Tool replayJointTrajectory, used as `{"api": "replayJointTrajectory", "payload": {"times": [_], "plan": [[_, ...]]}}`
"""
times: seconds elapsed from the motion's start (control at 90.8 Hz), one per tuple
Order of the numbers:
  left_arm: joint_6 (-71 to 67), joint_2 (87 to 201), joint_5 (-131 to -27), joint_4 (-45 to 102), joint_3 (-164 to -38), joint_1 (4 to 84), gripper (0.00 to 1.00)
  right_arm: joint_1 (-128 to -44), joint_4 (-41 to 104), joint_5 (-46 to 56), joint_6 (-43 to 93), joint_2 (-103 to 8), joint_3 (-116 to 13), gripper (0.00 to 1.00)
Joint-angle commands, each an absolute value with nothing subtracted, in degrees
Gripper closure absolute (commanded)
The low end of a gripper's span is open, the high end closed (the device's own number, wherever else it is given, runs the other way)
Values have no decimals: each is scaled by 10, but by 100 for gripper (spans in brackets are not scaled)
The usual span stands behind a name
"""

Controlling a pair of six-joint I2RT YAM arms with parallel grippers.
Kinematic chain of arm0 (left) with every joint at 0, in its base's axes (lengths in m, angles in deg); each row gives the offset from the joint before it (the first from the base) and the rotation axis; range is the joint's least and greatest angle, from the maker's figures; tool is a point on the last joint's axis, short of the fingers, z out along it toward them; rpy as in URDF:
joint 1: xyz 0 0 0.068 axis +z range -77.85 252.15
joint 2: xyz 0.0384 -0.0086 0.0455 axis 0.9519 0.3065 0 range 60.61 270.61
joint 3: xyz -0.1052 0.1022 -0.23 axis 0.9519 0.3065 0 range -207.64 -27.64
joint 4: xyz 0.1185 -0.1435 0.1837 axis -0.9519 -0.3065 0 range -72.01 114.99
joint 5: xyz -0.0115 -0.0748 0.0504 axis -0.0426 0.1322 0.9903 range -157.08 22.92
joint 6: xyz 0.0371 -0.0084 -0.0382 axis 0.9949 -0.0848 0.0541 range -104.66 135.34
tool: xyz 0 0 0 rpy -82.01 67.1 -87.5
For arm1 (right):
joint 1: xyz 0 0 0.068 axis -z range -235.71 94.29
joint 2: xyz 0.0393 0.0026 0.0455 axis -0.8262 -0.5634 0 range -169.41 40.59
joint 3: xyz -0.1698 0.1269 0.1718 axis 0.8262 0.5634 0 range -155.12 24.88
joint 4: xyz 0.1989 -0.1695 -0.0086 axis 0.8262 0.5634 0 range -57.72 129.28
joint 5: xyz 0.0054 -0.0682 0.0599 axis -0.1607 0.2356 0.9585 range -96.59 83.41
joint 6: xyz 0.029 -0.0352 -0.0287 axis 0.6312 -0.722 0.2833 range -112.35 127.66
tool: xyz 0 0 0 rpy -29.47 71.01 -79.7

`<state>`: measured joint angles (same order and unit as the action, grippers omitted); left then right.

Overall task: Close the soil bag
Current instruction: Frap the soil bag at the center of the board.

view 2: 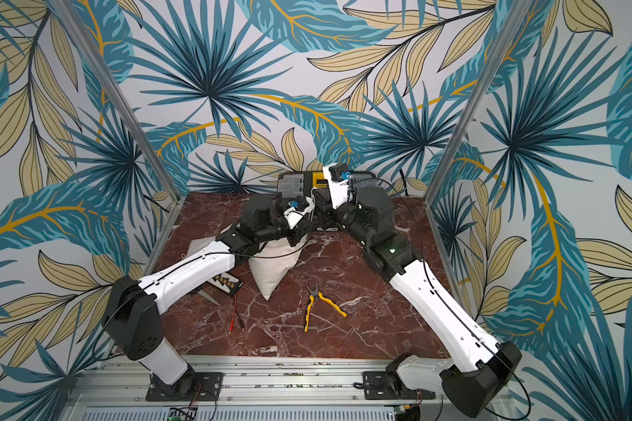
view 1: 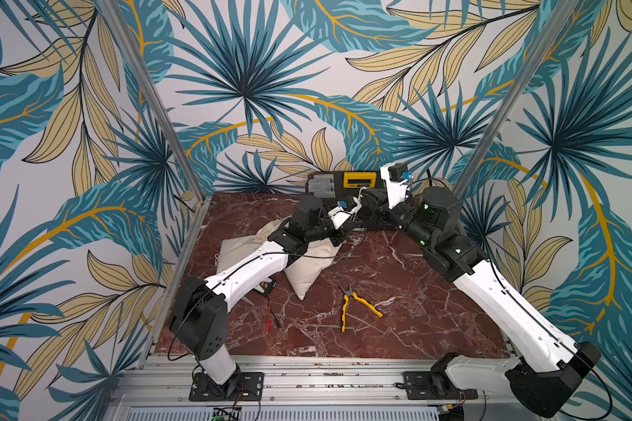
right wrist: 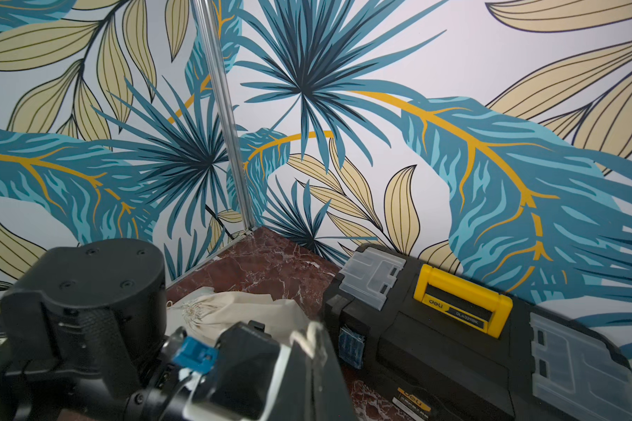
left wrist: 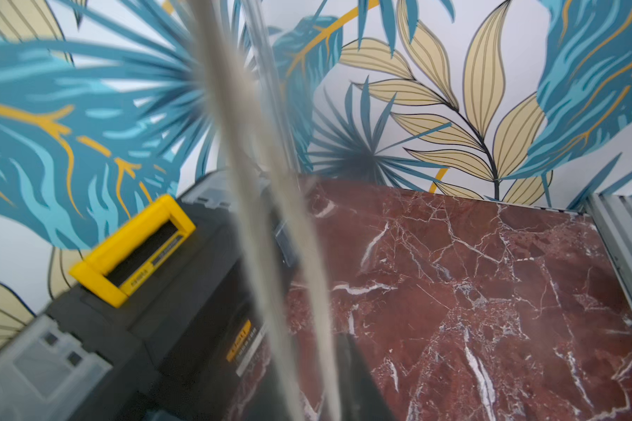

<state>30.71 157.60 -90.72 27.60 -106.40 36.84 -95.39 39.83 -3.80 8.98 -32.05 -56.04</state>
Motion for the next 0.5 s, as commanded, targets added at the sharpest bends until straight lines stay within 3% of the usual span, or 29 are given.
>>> {"api": "replayJointTrajectory", "payload": {"times": [0.0,0.121,0.253,0.341,0.485], "plan": [[303,1585,-805,277,-1050,369,94,-942,408,-79,70,-272,-573,100],[311,1590,-667,264,-1014,367,99,-926,408,-120,62,-222,-576,100],[314,1620,-500,201,-1016,367,88,-916,403,-167,53,-172,-570,100],[296,1642,-409,165,-1028,368,86,-914,398,-206,43,-142,-558,100],[263,1664,-326,124,-1045,378,80,-912,396,-281,32,-95,-536,100]]}}
